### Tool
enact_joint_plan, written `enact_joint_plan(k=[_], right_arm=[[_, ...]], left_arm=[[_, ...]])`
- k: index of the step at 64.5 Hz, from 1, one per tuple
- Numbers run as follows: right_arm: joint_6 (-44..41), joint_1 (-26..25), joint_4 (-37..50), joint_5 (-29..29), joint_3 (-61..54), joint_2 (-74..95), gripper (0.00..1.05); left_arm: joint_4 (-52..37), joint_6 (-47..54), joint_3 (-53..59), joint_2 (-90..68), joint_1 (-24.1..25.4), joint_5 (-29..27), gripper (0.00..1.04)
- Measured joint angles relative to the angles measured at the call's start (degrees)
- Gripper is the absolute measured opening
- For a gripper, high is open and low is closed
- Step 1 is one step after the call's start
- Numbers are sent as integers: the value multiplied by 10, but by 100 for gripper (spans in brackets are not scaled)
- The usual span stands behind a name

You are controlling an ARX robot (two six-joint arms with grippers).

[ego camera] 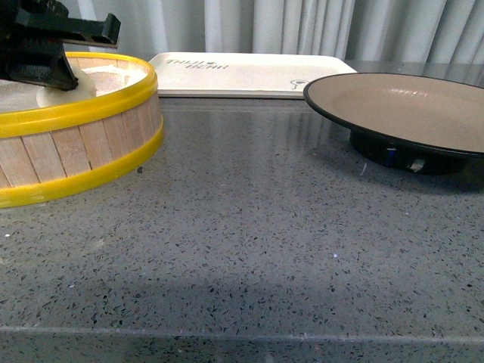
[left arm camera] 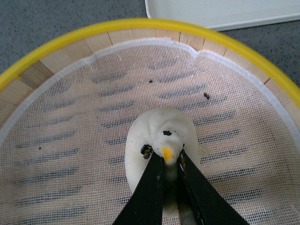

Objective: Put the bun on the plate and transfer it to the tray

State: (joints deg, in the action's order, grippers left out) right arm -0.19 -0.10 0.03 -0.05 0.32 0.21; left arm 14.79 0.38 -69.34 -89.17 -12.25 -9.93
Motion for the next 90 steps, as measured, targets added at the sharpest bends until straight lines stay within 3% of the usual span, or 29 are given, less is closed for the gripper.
enact_joint_plan(k=[23,41,56,90], right_arm=[[0,0,0,0,0,0,96],[0,0,0,0,0,0,96],[0,0,0,0,0,0,96],[0,0,0,0,0,0,96]], left_arm=[[22,11,-92,8,-44,-5,4],[34,25,-211,-55,-205,-16,4],[43,45,-278,-157,-288,-34,4],[79,84,-398,-289,-349,-52,4]])
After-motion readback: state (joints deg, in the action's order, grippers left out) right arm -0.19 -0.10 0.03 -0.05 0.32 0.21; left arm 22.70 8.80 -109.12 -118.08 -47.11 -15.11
